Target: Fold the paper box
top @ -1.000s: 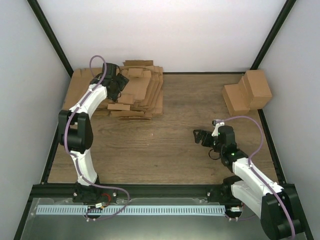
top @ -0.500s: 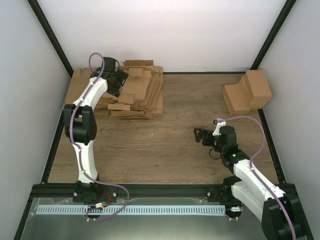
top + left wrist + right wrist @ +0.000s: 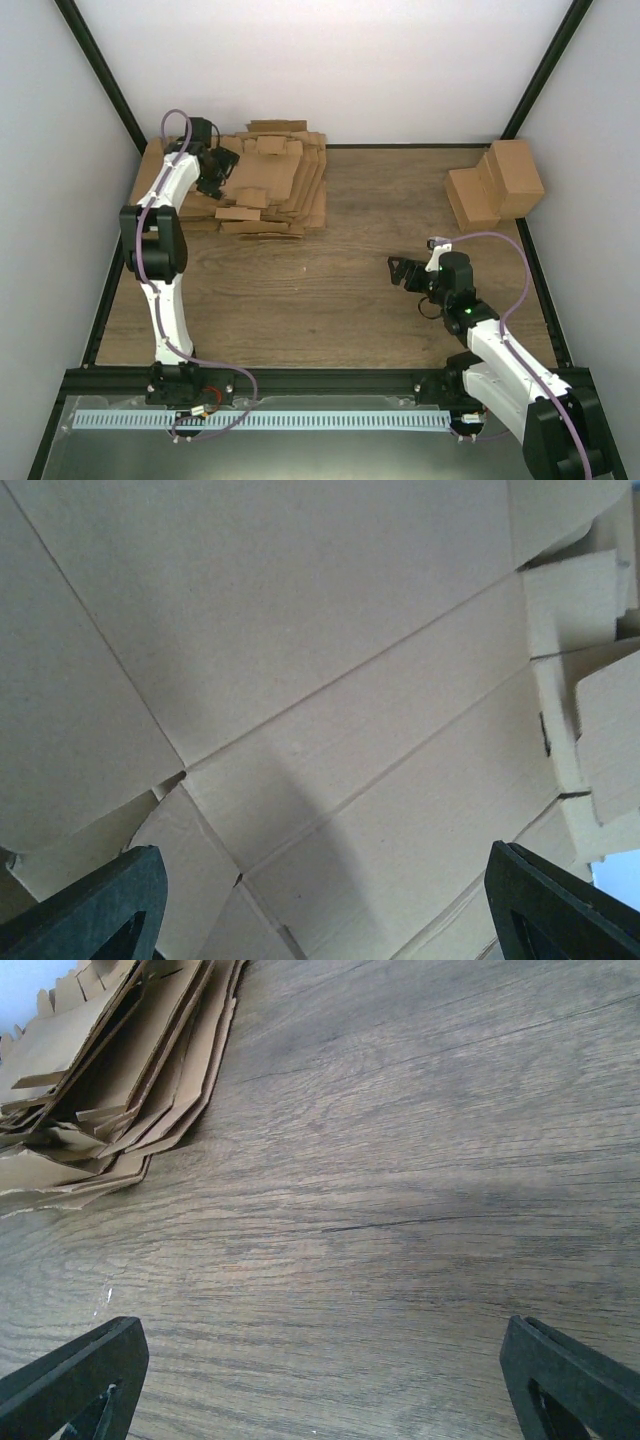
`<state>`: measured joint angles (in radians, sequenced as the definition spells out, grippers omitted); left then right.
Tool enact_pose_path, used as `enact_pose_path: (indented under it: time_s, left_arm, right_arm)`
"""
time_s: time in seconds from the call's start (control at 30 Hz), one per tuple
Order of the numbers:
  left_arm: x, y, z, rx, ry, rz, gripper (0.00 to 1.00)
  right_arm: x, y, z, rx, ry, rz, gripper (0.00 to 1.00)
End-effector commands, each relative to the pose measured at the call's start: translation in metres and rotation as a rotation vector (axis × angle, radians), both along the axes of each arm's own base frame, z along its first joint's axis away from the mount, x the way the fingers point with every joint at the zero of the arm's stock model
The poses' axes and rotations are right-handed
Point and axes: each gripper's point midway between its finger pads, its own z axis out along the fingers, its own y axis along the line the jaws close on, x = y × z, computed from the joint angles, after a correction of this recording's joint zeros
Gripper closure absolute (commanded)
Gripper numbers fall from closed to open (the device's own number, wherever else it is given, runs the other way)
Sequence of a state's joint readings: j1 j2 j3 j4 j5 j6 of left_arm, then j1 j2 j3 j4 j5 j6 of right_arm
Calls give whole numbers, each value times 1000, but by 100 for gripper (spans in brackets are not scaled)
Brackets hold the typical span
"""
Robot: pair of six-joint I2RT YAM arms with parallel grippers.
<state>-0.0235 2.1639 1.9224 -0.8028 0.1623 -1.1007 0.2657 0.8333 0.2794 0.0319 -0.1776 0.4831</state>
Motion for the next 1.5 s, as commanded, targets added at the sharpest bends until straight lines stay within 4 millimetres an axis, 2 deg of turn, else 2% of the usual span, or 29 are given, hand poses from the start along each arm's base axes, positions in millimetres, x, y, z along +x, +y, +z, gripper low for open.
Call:
enact_pose_path:
  time_s: [0.0, 0.17, 0.27, 0.33, 0.67, 0.8, 1.17, 1.33, 1.47]
  left_arm:
    - [-14, -14, -3, -18, 17, -58, 10]
    - [-23, -25, -10, -65, 13, -90, 11]
    - [-25, -29, -13, -83, 14, -99, 15]
    - [-27, -31, -12, -86, 15, -106, 21]
    - [-37, -46, 2, -122, -17, -139, 33]
    - [-42, -48, 6, -130, -22, -153, 41]
    - [-64, -47, 9, -114, -48, -177, 47]
    - [-62, -66, 19, -148, -164, -333, 50]
    - [-62, -93, 36, -203, -285, -533, 44]
  right_arm:
    - [2, 1, 8, -8, -31, -2, 0]
    - [1, 0, 9, -7, -34, -4, 0]
    - [1, 0, 9, -7, -35, -4, 0]
    - [1, 0, 9, -6, -35, -5, 0]
    - [0, -1, 10, -6, -41, -8, 0]
    - [0, -1, 10, -6, -41, -8, 0]
    - [-1, -2, 12, -4, -48, -12, 0]
    - [-1, -1, 12, -3, -49, -8, 0]
    - [-1, -1, 12, -3, -48, -6, 0]
